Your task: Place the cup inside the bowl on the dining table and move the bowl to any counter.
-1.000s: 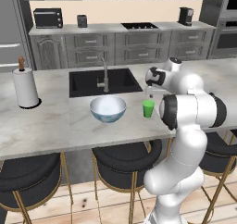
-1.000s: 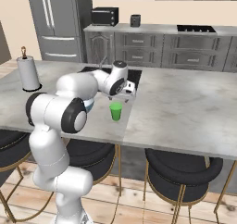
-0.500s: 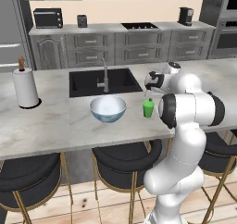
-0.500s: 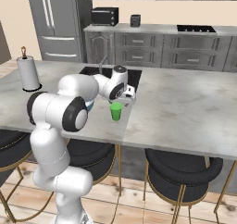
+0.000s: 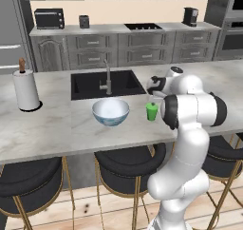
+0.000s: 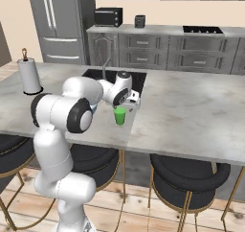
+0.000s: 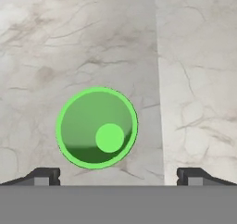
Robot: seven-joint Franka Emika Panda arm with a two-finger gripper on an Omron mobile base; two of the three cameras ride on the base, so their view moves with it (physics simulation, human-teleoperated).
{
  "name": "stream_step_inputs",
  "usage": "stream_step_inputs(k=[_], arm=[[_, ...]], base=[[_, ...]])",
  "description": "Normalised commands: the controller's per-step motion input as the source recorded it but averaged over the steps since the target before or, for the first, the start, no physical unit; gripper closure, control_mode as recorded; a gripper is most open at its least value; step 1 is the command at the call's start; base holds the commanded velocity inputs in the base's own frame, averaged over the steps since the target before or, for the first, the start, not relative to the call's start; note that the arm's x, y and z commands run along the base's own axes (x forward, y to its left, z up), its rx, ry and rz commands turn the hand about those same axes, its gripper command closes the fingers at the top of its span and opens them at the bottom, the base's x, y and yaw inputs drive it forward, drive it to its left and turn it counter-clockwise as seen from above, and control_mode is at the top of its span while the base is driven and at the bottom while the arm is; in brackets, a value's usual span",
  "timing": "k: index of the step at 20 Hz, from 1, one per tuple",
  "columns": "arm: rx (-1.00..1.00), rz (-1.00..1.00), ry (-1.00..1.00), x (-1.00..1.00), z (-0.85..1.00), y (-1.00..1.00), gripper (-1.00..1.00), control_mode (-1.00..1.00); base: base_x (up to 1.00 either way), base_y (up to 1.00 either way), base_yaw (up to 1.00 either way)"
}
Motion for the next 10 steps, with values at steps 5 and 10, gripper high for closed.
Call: stream_step_inputs(k=[5, 10], arm=[[0.00, 0.00, 0.00, 0.23, -0.03, 0.00, -1.00, -1.00], [0.00, 0.00, 0.00, 0.08, -0.10, 0.00, -1.00, -1.00]], base=[[0.00, 0.00, 0.00], [0.00, 0.00, 0.00]])
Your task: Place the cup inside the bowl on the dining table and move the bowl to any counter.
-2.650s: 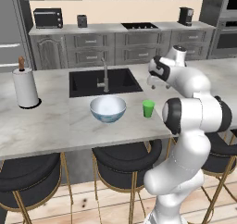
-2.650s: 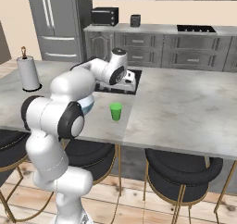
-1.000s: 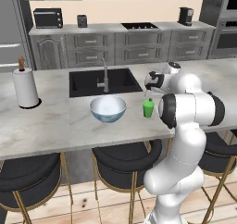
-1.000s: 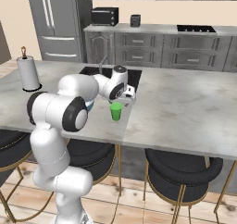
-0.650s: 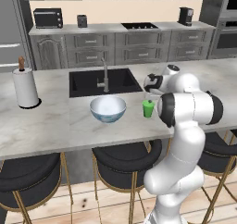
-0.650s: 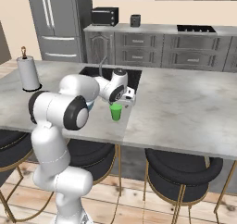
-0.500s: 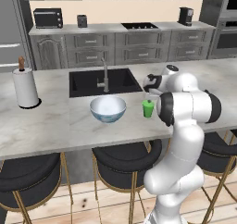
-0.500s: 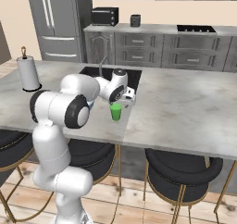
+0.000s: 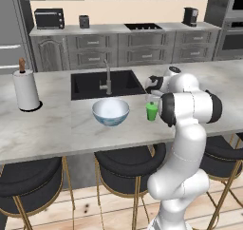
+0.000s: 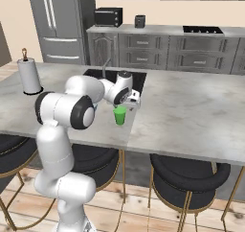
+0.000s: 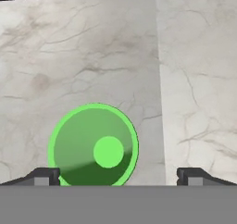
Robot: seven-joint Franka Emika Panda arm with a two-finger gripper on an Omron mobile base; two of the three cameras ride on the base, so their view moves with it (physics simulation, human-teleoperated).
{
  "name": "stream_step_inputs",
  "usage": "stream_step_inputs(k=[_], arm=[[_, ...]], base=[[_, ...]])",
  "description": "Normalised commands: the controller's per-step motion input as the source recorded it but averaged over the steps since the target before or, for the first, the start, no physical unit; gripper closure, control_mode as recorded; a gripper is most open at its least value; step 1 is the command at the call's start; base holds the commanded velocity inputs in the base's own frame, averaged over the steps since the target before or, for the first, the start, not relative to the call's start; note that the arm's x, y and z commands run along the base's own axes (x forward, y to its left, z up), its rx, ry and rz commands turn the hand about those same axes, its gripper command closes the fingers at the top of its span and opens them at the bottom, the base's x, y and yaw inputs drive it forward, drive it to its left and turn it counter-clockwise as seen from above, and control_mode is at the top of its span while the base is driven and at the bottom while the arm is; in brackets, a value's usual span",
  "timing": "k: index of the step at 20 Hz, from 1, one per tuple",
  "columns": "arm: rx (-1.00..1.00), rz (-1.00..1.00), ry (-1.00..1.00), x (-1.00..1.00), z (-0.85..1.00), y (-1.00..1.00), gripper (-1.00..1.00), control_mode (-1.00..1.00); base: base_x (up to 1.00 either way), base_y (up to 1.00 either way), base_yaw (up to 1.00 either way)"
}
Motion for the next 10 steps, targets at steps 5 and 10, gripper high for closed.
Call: stream_step_inputs(k=[5, 10], arm=[[0.00, 0.00, 0.00, 0.06, -0.19, 0.00, -1.00, -1.00], [0.00, 0.00, 0.00, 0.16, -0.14, 0.00, -1.00, -1.00]], base=[[0.00, 0.00, 0.00], [0.00, 0.00, 0.00]])
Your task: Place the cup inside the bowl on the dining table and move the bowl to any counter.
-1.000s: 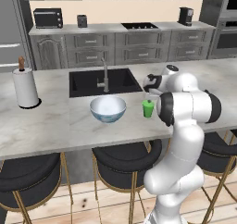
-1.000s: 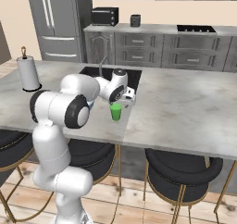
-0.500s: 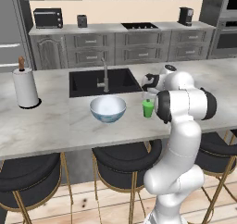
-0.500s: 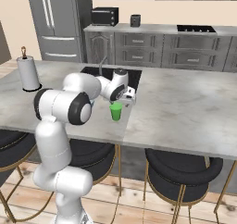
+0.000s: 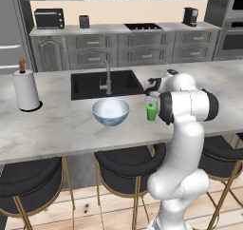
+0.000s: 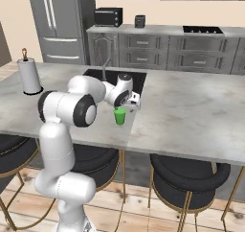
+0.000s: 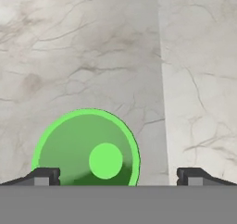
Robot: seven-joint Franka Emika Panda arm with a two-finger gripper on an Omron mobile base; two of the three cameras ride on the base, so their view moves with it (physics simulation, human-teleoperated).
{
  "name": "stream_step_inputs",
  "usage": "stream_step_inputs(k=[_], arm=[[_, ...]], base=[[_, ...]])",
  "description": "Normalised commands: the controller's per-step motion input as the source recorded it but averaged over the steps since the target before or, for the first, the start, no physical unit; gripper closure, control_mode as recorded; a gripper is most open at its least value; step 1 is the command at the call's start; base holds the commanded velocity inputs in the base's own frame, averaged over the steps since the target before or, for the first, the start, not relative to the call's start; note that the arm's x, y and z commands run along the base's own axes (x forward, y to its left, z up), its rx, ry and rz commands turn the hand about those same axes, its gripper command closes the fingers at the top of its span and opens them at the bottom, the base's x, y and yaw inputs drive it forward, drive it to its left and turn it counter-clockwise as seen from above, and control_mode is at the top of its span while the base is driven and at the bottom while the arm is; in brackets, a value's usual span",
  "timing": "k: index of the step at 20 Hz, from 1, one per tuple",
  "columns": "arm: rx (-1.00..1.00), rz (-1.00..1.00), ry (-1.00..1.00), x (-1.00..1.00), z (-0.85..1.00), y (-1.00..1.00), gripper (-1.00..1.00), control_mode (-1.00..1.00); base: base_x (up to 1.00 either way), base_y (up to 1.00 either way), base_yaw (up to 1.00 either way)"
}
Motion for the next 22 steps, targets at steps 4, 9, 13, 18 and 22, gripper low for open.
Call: stream_step_inputs(k=[4, 9, 13, 18, 22], arm=[[0.00, 0.00, 0.00, 0.24, -0.09, 0.00, -1.00, -1.00], [0.00, 0.00, 0.00, 0.21, -0.08, 0.00, -1.00, -1.00], [0.00, 0.00, 0.00, 0.05, -0.12, 0.00, -1.00, -1.00], [0.00, 0.00, 0.00, 0.00, -0.15, 0.00, -1.00, -1.00], [0.00, 0.00, 0.00, 0.00, -0.16, 0.00, -1.00, -1.00]], base=[[0.00, 0.00, 0.00], [0.00, 0.00, 0.00], [0.00, 0.00, 0.00], [0.00, 0.00, 0.00], [0.00, 0.00, 0.00]])
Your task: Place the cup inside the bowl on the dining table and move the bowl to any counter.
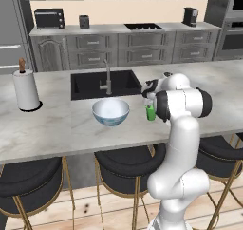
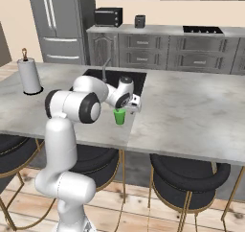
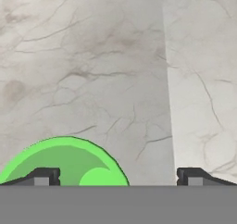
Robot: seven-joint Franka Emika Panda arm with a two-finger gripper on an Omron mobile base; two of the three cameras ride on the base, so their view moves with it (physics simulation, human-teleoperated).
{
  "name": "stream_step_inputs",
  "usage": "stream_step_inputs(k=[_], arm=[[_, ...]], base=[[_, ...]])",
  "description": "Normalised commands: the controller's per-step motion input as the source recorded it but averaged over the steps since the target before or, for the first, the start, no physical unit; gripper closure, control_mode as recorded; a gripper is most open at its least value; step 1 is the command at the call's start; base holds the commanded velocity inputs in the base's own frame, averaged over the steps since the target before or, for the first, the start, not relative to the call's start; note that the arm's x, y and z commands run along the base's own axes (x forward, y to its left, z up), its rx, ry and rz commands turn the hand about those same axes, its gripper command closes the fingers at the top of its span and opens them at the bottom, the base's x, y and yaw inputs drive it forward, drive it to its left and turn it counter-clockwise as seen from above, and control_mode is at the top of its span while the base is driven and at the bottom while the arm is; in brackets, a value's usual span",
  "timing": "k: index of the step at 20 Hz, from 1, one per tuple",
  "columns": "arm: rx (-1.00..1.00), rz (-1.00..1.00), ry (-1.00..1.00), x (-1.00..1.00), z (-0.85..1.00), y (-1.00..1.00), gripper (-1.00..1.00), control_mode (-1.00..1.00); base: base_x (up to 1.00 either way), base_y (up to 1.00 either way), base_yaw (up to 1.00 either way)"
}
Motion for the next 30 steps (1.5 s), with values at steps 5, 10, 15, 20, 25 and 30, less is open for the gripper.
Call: stream_step_inputs(k=[5, 10, 15, 20, 25, 30], arm=[[0.00, 0.00, 0.00, 0.00, -0.13, 0.00, -1.00, -1.00], [0.00, 0.00, 0.00, 0.00, -0.02, 0.00, -1.00, -1.00], [0.00, 0.00, 0.00, 0.00, 0.00, 0.00, -1.00, -1.00], [0.00, 0.00, 0.00, 0.00, 0.00, 0.00, 1.00, -1.00], [0.00, 0.00, 0.00, 0.00, 0.00, 0.00, 1.00, -1.00], [0.00, 0.00, 0.00, 0.00, 0.00, 0.00, 1.00, -1.00]], base=[[0.00, 0.00, 0.00], [0.00, 0.00, 0.00], [0.00, 0.00, 0.00], [0.00, 0.00, 0.00], [0.00, 0.00, 0.00], [0.00, 0.00, 0.00]])
